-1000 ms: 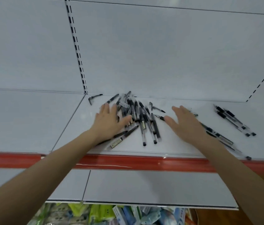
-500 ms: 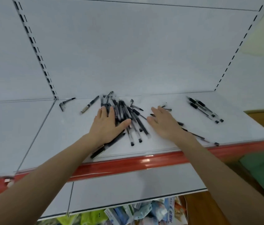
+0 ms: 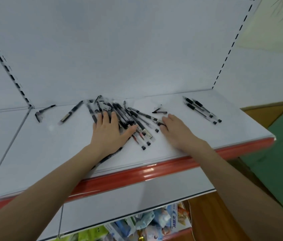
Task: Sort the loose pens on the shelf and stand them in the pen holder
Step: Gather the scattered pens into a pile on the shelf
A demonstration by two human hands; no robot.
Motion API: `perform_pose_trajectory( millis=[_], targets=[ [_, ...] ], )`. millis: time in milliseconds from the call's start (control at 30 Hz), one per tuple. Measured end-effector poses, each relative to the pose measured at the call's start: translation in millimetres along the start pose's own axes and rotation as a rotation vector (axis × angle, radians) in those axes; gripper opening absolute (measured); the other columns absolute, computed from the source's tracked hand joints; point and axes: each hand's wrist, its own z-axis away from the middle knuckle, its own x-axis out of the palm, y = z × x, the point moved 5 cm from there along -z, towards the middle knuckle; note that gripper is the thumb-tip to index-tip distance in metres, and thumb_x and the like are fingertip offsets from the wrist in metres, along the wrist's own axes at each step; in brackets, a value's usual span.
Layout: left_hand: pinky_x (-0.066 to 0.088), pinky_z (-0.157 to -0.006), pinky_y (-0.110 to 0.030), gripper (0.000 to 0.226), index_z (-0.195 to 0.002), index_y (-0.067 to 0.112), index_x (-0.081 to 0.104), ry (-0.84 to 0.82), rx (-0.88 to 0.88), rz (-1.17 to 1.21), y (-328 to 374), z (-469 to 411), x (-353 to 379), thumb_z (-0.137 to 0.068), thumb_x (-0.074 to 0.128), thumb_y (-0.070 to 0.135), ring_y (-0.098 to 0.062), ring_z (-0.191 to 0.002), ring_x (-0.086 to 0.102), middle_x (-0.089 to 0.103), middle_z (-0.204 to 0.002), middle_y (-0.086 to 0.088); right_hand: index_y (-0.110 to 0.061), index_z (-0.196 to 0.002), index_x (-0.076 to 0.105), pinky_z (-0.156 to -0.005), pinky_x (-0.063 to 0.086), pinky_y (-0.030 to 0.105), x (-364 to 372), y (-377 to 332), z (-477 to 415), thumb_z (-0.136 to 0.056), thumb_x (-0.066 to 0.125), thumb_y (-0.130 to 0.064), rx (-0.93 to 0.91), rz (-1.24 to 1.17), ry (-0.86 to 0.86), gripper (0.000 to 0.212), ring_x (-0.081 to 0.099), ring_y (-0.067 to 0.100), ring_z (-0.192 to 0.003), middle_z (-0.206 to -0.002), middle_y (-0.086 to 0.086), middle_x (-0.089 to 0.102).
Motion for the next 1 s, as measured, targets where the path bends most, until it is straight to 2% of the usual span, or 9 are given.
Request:
perform_pose_trajectory(
  millis=[67, 133, 233, 333, 600, 767, 867, 933, 1000],
  targets=[
    [0.005, -0.117, -0.047, 0.094, -0.147, 0.007, 0.005, 0.008, -0.002, -0.005, -0.6, -0.1, 0.4, -0.081, 0.028, 0.070, -0.033, -0.144, -0.004, 0.002, -0.156, -0.018, -0.010, -0.112, 0.053, -0.098, 0.030, 0.033, -2.1, -9.6, -8.7, -0.098, 0.035, -0.020, -0.045, -0.102, 0.019, 0.024, 0.041, 0.026, -0.118, -0.121, 0.010, 0.048],
    [0.006, -0.117, -0.047, 0.093, -0.147, 0.006, 0.007, 0.020, 0.000, -0.008, -0.5, 0.8, -0.4, -0.082, 0.029, 0.069, -0.032, -0.144, -0.002, 0.004, -0.156, -0.019, -0.006, -0.130, 0.045, -0.102, 0.023, 0.028, -19.7, 3.4, -16.4, -0.098, 0.038, -0.022, -0.022, -0.121, 0.088, 0.036, 0.035, 0.026, -0.130, -0.136, 0.015, 0.043],
    [0.005, -0.117, -0.047, 0.092, -0.147, 0.006, 0.006, 0.020, -0.005, -0.001, 1.0, 1.5, -1.4, -0.082, 0.029, 0.068, -0.032, -0.144, -0.003, 0.003, -0.156, -0.019, -0.011, -0.139, 0.035, -0.110, 0.020, 0.040, -48.2, 66.1, -31.7, -0.095, 0.037, -0.040, 0.242, 0.071, 0.215, 0.052, 0.028, 0.032, -0.136, -0.146, 0.019, 0.033],
    [0.006, -0.117, -0.048, 0.093, -0.147, 0.007, 0.006, 0.017, -0.013, 0.001, 0.9, 1.9, -1.0, -0.082, 0.028, 0.069, -0.032, -0.144, -0.002, 0.004, -0.156, -0.018, -0.013, -0.139, 0.032, -0.110, 0.018, 0.049, -48.5, 101.1, -32.3, -0.093, 0.030, -0.048, 0.461, 0.166, 0.123, 0.058, 0.028, 0.036, -0.133, -0.142, 0.022, 0.033],
    [0.006, -0.117, -0.049, 0.092, -0.146, 0.007, 0.011, 0.022, -0.005, 0.020, 6.3, 1.9, -2.9, -0.080, 0.027, 0.069, -0.033, -0.144, -0.002, 0.005, -0.155, -0.019, -0.005, -0.122, 0.046, -0.097, 0.033, 0.042, -31.7, 41.1, -38.1, -0.096, 0.030, -0.041, 0.208, 0.053, 0.138, 0.048, 0.037, 0.035, -0.118, -0.128, 0.018, 0.047],
    [0.008, -0.116, -0.051, 0.097, -0.147, 0.012, 0.014, 0.032, -0.042, 0.031, -3.9, 4.4, -7.4, -0.073, 0.021, 0.074, -0.032, -0.144, -0.001, 0.006, -0.155, -0.019, -0.011, -0.120, 0.047, -0.101, 0.031, 0.047, -38.2, 63.9, -30.5, -0.093, 0.030, -0.044, 0.345, 0.084, 0.149, 0.046, 0.039, 0.034, -0.122, -0.127, 0.016, 0.047],
    [0.007, -0.116, -0.050, 0.090, -0.147, 0.012, 0.013, 0.019, -0.033, 0.035, 1.5, -0.7, -1.9, -0.079, 0.023, 0.071, -0.034, -0.143, -0.002, 0.006, -0.155, -0.020, -0.011, -0.124, 0.044, -0.103, 0.031, 0.047, -24.7, 46.3, -29.3, -0.091, 0.021, -0.045, 0.268, 0.048, 0.099, 0.052, 0.038, 0.036, -0.122, -0.132, 0.017, 0.044],
    [0.005, -0.116, -0.050, 0.083, -0.147, 0.013, 0.013, 0.023, -0.034, 0.019, 9.1, -4.7, 1.9, -0.085, 0.024, 0.067, -0.035, -0.143, -0.003, 0.005, -0.155, -0.019, -0.009, -0.118, 0.045, -0.105, 0.028, 0.045, -14.0, 28.3, -30.0, -0.095, 0.019, -0.035, 0.209, -0.020, 0.064, 0.043, 0.037, 0.035, -0.120, -0.133, 0.015, 0.042],
    [0.004, -0.116, -0.050, 0.079, -0.147, 0.014, 0.012, 0.012, -0.048, 0.050, 13.1, -8.3, 2.3, -0.087, 0.025, 0.064, -0.035, -0.143, -0.005, 0.004, -0.155, -0.019, -0.011, -0.099, 0.045, -0.095, 0.030, 0.040, -10.1, 14.7, -28.6, -0.098, 0.024, -0.022, 0.152, -0.106, 0.061, 0.024, 0.040, 0.031, -0.108, -0.107, 0.011, 0.049]
  ],
)
